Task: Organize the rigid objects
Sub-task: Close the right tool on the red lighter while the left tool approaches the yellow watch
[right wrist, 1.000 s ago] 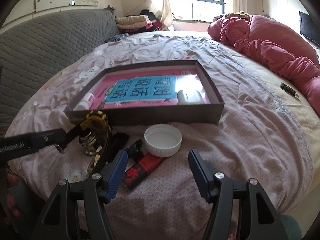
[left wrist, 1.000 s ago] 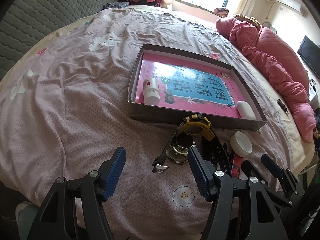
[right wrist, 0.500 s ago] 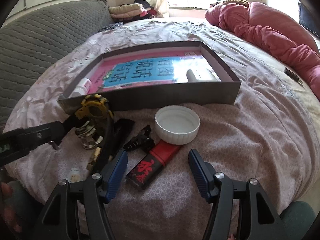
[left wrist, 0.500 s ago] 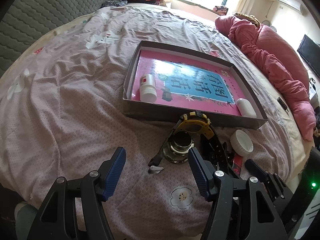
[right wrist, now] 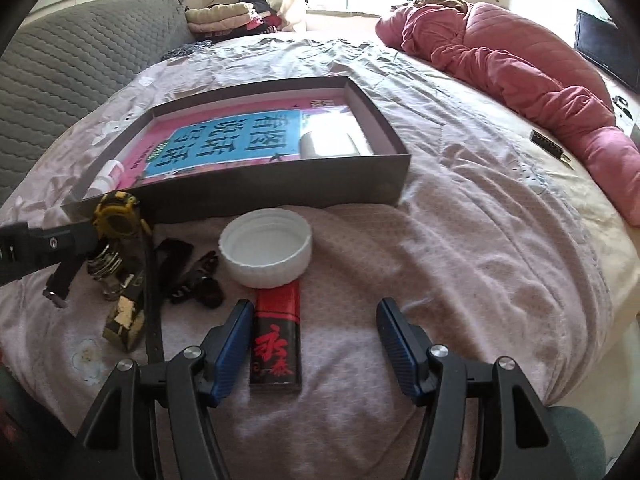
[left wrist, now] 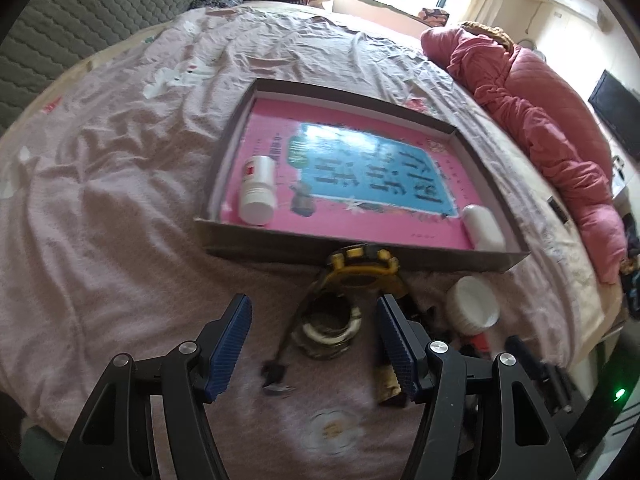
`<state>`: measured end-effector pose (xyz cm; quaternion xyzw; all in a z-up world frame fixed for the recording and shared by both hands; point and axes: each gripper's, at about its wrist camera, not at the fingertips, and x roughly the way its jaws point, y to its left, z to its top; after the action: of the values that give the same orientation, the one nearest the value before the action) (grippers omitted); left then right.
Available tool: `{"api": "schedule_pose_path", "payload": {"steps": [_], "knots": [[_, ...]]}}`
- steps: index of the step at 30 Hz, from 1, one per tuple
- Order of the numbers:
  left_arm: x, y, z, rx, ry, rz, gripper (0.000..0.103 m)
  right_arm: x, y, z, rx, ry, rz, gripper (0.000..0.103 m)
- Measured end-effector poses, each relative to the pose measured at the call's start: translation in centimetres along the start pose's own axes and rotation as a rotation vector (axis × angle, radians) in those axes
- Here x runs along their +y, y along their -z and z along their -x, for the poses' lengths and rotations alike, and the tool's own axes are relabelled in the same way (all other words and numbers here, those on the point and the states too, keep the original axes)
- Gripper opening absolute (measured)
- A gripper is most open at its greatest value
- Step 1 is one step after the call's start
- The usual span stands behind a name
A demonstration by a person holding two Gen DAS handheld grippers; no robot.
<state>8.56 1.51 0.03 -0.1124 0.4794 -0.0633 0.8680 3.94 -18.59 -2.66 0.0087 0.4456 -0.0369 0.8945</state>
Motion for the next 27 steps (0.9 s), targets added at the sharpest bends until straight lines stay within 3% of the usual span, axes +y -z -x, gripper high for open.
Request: {"api": "schedule_pose_path", "payload": {"steps": [7, 15, 22, 27], "knots": [[-1.9, -1.1, -1.2, 0.016, -0.004, -0.035, 0.066, -0.1, 0.0, 0.0, -0.002, -0.007, 0.002, 0.063], [0.0, -1.3, -2.1, 0.043, -0.006, -0.041, 0.066, -0.5, -0.1, -0.1, 0.002, -0.013, -0.013, 0.063], [-0.1, -1.8, -2.6, 0.067, 0.107, 0.031, 0.066, -0.6, -0.1, -0.2, 0.004, -0.018, -0.016, 0.063], [-1.3, -2.4, -3.2, 0.084, 0.084, 0.035, 0.066, -0.7, -0.2, -0.3, 0.004, -0.024, -0.020, 0.063]]}}
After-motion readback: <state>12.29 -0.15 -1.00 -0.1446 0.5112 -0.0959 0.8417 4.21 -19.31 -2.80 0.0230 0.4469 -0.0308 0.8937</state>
